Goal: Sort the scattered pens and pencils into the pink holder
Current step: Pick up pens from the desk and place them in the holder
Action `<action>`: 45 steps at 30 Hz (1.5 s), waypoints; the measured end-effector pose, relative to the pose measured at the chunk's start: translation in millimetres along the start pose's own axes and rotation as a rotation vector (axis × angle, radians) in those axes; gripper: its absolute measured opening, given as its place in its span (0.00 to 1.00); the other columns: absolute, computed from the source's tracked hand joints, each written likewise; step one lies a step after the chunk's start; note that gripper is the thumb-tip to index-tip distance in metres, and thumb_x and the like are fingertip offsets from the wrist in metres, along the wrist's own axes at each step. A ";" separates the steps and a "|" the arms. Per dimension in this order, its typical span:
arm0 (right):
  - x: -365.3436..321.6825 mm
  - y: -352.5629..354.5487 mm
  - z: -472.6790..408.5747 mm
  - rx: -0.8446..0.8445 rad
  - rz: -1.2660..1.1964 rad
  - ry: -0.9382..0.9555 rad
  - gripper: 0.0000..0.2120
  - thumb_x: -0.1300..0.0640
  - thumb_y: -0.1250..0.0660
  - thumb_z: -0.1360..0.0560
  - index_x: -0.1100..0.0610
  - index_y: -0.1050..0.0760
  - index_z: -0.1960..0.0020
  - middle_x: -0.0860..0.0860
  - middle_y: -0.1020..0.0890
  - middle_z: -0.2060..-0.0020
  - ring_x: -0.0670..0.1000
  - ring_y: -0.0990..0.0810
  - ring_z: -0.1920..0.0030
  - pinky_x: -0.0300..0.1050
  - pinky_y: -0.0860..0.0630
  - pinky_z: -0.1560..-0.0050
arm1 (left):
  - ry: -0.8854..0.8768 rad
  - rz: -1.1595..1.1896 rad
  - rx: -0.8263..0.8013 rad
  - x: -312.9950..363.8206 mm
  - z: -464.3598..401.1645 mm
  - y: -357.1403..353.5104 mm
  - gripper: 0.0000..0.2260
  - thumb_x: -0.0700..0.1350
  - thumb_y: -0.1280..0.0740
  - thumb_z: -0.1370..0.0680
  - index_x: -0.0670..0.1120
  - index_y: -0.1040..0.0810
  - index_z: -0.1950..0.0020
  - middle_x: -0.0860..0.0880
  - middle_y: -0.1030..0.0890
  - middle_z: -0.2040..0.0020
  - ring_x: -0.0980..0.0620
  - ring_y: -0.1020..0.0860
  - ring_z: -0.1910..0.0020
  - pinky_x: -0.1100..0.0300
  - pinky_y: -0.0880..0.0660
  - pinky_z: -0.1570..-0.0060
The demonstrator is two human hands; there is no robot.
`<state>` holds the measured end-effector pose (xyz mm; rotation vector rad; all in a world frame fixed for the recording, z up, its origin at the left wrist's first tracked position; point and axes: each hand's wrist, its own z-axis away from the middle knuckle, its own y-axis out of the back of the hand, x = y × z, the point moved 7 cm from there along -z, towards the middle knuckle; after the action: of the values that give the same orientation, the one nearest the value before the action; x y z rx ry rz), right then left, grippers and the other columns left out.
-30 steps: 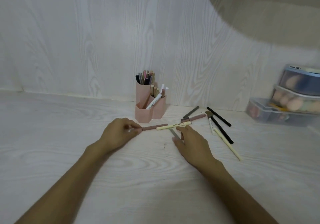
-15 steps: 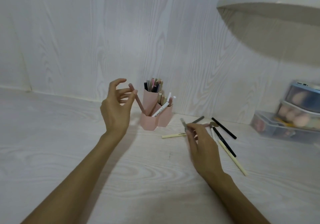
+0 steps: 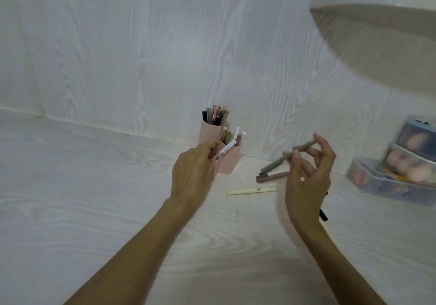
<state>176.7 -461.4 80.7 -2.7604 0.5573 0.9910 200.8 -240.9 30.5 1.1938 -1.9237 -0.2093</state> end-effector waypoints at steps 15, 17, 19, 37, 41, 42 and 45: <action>34.7 -132.2 -56.4 -0.573 0.540 0.049 0.11 0.59 0.35 0.28 0.51 0.30 0.46 0.48 0.16 0.65 0.49 0.20 0.53 0.41 0.44 0.44 | 0.161 0.170 0.065 -42.8 1.6 3.7 0.08 0.53 0.41 0.20 0.57 0.24 0.44 0.60 0.21 0.53 0.58 0.25 0.52 0.60 0.33 0.60; 33.2 -127.2 -46.3 -0.557 0.518 0.059 0.10 0.58 0.35 0.27 0.51 0.30 0.48 0.48 0.17 0.66 0.48 0.21 0.54 0.41 0.44 0.44 | 0.201 0.178 0.079 -44.2 1.5 6.0 0.08 0.52 0.40 0.20 0.56 0.24 0.43 0.58 0.22 0.55 0.57 0.25 0.53 0.61 0.35 0.60; 24.9 -122.3 -39.0 -0.528 0.527 0.125 0.06 0.56 0.36 0.25 0.52 0.28 0.48 0.48 0.16 0.66 0.47 0.23 0.55 0.40 0.43 0.45 | 0.240 0.196 0.109 -46.4 0.4 7.7 0.08 0.51 0.40 0.20 0.55 0.24 0.42 0.56 0.20 0.53 0.56 0.24 0.53 0.60 0.34 0.59; 107.8 58.1 -6.1 -0.233 0.710 -0.430 0.10 0.53 0.36 0.25 0.54 0.22 0.46 0.54 0.20 0.47 0.57 0.26 0.43 0.52 0.27 0.43 | -0.243 -0.056 -0.402 35.3 37.4 -27.1 0.21 0.68 0.34 0.32 0.56 0.20 0.48 0.60 0.21 0.55 0.60 0.27 0.54 0.62 0.29 0.58; 120.3 65.3 8.4 -0.402 0.924 -0.546 0.25 0.42 0.32 0.29 0.57 0.27 0.39 0.56 0.25 0.42 0.58 0.31 0.39 0.53 0.31 0.40 | -0.247 -0.044 -0.572 28.6 45.8 -43.2 0.17 0.65 0.32 0.30 0.57 0.19 0.48 0.59 0.21 0.54 0.59 0.27 0.53 0.61 0.28 0.56; 123.0 64.0 9.7 -0.444 0.968 -0.553 0.26 0.42 0.32 0.29 0.58 0.28 0.39 0.57 0.26 0.41 0.59 0.32 0.38 0.53 0.32 0.41 | -0.236 -0.014 -0.588 23.9 44.5 -43.7 0.14 0.63 0.32 0.29 0.57 0.19 0.49 0.59 0.21 0.54 0.60 0.27 0.53 0.61 0.27 0.56; 123.1 55.3 9.9 -0.550 0.931 -0.563 0.19 0.45 0.31 0.29 0.60 0.23 0.48 0.60 0.25 0.46 0.60 0.28 0.42 0.53 0.28 0.46 | -0.201 0.046 -0.628 14.9 42.1 -44.9 0.09 0.60 0.31 0.27 0.57 0.18 0.52 0.59 0.20 0.54 0.60 0.26 0.54 0.60 0.26 0.54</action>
<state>236.8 -545.5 -6.7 -2.3251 1.7214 2.2874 197.1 -288.2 -11.4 0.7238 -1.8441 -0.8650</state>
